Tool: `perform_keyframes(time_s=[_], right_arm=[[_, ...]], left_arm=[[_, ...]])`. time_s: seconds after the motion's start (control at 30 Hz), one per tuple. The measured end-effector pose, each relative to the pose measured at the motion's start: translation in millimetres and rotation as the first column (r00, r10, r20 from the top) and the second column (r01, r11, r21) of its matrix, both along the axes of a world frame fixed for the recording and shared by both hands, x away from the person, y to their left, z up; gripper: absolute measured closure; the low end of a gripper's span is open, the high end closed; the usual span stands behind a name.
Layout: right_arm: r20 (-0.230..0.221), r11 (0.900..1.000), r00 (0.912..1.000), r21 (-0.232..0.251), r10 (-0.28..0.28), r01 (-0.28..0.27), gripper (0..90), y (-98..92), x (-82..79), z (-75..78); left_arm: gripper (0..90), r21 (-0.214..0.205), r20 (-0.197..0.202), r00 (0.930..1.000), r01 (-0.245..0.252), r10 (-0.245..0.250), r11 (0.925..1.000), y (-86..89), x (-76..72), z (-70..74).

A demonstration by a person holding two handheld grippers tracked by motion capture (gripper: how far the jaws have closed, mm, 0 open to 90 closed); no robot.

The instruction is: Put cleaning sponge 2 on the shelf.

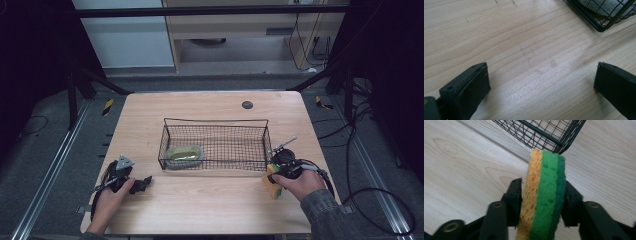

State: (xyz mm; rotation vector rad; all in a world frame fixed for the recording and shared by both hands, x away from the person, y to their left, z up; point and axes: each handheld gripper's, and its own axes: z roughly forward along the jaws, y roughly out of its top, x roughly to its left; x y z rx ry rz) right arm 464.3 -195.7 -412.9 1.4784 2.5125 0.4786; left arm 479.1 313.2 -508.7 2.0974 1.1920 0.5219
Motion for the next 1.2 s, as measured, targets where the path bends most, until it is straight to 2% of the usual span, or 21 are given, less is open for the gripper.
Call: perform_keyframes(time_s=[0.17,0.33,0.47,0.67,0.93,1.2], right_arm=[[0.005,0.9998,0.9999,0.016,0.009,-0.009,63.3,-7.6,-6.3,5.1],[0.048,0.9994,0.9988,0.033,-0.007,0.005,63.4,-21.4,-10.3,17.4],[0.115,0.9990,0.9931,0.040,-0.022,0.017,63.3,-37.5,-8.4,27.4],[0.138,0.9980,0.9896,0.054,-0.040,0.033,63.4,-54.7,-0.4,30.8],[0.166,0.9982,0.9854,0.052,-0.038,0.030,63.9,-60.3,10.6,32.0],[0.205,0.9980,0.9775,0.049,-0.049,0.040,64.0,-59.4,19.9,46.2]], left_arm=[[0.0,0.000,0.000,1.0000,0.000,0.000,1.0000,0.0,0.0,0.0],[0.0,0.001,0.000,1.0000,0.001,-0.001,1.0000,0.1,0.0,0.0],[0.0,0.000,0.000,1.0000,0.000,0.000,1.0000,0.0,0.0,0.0],[0.0,0.000,0.000,1.0000,0.000,0.000,1.0000,0.0,0.0,0.0],[0.0,0.000,0.001,1.0000,0.000,0.000,1.0000,0.0,0.0,0.0],[0.0,0.001,0.000,1.0000,0.000,0.000,1.0000,0.0,0.0,0.0]])
